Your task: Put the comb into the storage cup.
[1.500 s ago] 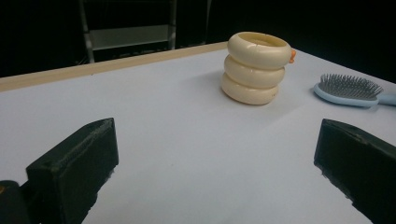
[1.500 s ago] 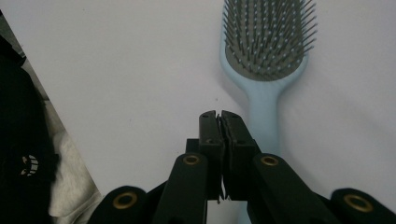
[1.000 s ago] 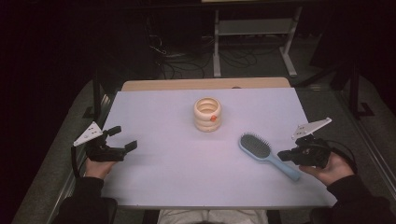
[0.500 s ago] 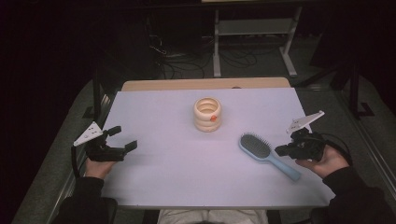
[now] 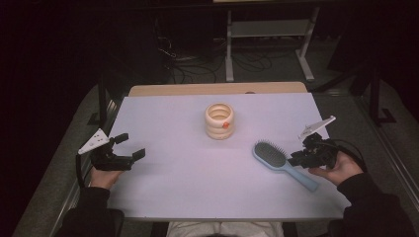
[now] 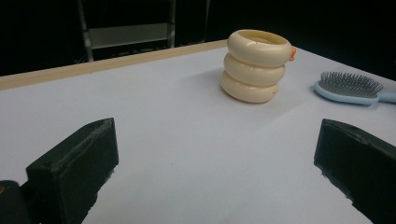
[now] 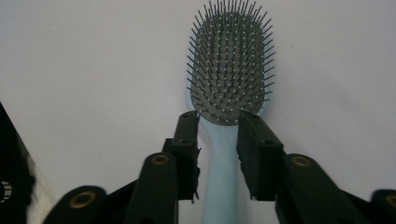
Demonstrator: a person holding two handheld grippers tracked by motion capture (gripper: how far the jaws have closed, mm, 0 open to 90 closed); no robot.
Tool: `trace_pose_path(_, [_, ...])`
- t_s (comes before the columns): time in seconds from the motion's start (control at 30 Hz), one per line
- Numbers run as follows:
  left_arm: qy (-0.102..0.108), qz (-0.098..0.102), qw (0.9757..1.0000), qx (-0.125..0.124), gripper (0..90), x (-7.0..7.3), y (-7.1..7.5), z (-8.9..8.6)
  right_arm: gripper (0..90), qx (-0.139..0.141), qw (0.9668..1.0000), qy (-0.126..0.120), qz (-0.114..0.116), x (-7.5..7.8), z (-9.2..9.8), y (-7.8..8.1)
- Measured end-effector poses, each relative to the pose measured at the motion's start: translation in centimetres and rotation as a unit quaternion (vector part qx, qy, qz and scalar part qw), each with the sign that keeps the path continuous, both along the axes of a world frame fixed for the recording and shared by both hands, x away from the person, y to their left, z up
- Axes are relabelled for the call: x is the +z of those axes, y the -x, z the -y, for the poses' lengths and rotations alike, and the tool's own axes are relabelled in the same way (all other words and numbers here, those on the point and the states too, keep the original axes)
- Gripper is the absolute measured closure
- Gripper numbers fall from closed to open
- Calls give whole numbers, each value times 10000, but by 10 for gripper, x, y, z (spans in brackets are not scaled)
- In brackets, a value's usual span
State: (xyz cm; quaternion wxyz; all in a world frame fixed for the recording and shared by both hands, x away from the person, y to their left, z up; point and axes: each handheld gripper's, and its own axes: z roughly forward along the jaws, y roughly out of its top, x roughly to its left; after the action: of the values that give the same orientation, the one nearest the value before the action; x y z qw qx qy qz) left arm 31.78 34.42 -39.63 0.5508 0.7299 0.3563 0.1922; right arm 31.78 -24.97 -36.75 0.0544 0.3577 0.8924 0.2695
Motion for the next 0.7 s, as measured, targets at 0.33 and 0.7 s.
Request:
trace_pose_path(0.33, [-2, -2, 10000, -6, 0, 0, 0, 0, 350, -181, 9994, 155, -232, -11, -4, -7])
trace_pose_path(0.7, [33, -28, 10000, 3, 0, 0, 0, 0, 0, -49, 9957, 735, -554, -31, -18, -12])
